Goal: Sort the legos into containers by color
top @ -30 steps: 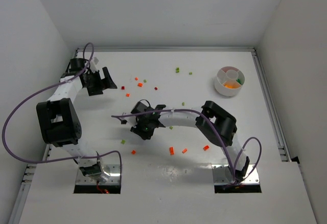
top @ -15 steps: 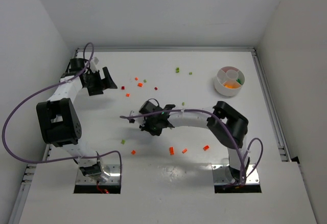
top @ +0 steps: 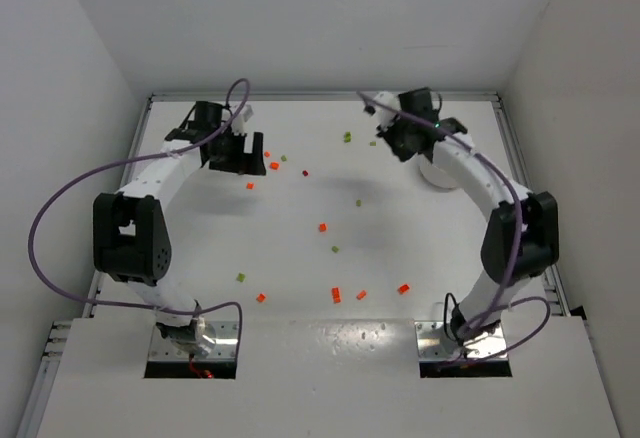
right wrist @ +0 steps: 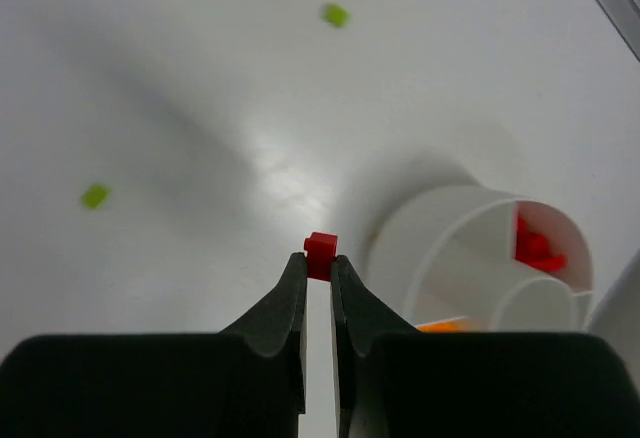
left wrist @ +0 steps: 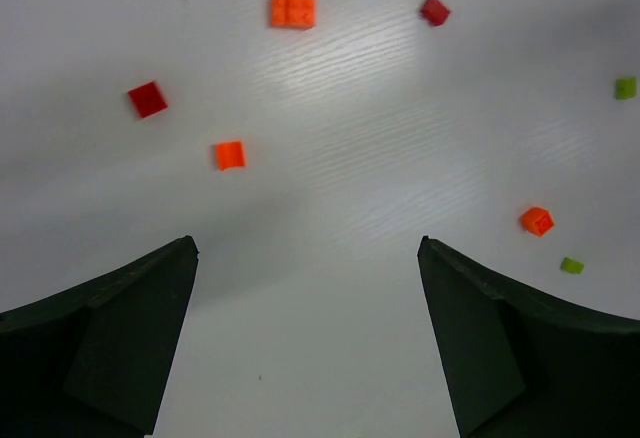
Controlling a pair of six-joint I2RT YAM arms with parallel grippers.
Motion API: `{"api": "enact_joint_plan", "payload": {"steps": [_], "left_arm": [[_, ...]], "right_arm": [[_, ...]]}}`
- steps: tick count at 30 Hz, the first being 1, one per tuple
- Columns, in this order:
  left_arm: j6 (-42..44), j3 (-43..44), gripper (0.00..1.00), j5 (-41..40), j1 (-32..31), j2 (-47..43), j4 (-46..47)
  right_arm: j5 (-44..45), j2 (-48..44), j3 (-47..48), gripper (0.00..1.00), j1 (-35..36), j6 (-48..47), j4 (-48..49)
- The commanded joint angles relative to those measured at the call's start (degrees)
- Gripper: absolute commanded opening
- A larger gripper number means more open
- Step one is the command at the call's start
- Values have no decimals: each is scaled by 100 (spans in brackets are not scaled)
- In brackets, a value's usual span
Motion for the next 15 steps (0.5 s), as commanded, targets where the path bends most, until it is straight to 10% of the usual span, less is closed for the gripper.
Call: {"api": "enact_joint_plan", "payload": {"steps": [1, 15], "left_arm": [[231, 474, 99, -435, -380, 23, 50], [117, 1161, 99, -189, -706, 700, -2]], "right_arm": [[-250, 604, 1092, 0, -1070, -312, -442], [-1060, 2602, 3636, 0, -2910, -136, -1506]]}}
